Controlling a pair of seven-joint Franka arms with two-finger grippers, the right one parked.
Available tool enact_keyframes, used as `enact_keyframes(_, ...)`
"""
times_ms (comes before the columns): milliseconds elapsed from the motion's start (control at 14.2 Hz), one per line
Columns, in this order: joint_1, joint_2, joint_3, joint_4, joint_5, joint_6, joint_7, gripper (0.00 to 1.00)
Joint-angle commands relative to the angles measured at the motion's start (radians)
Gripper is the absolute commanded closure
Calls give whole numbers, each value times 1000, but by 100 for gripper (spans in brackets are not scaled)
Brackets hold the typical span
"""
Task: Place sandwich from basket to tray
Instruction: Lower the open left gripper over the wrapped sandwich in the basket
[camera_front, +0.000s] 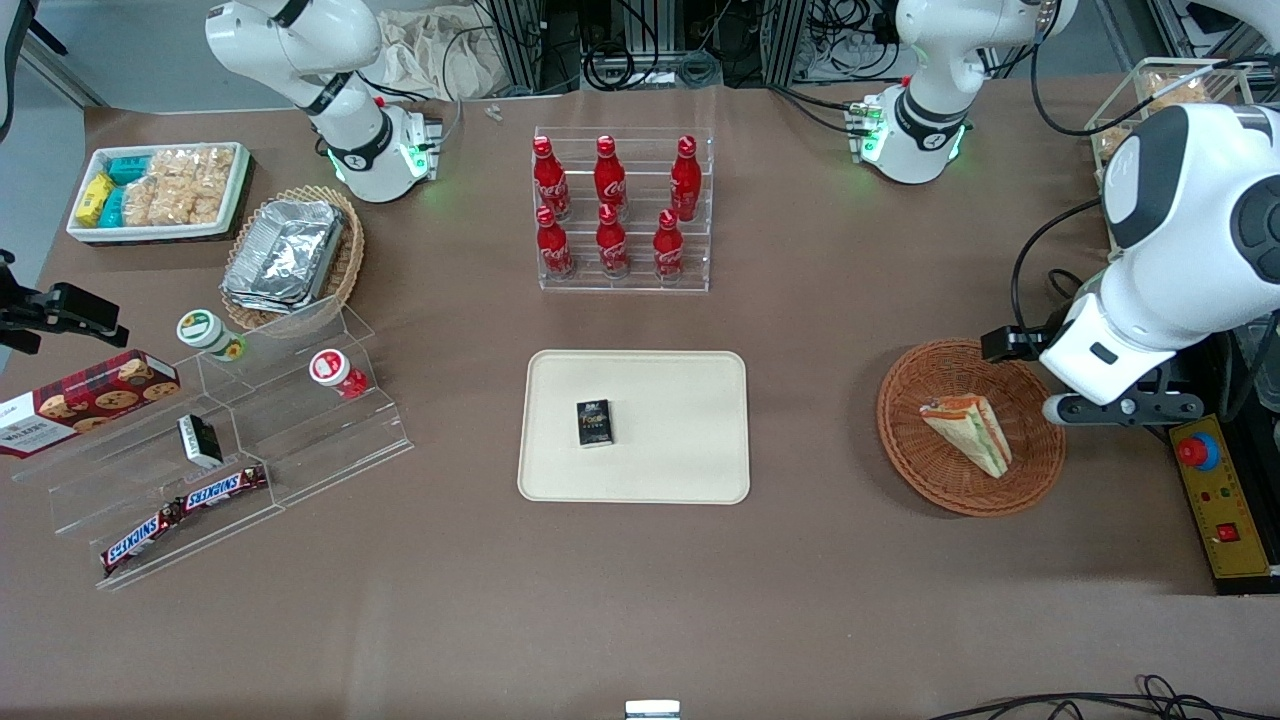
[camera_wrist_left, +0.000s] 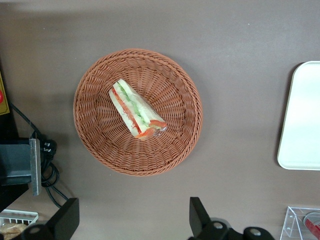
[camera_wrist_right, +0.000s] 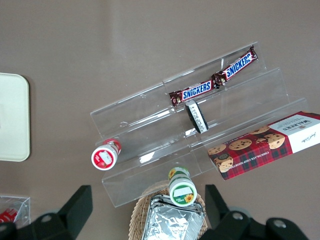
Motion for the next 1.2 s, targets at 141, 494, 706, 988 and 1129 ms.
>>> enact_keyframes(141,5,13,1,28,-11,-25,14,1)
enact_keyframes(494,5,36,53,6,-56,2,-18,1)
enact_keyframes(706,3,34,100,-98,-74,149,-205,1)
enact_keyframes(988,3,52,104,-268,-28,386,-423,1)
enact_keyframes(1129,0,89,102,-270,-17,390,-552,1)
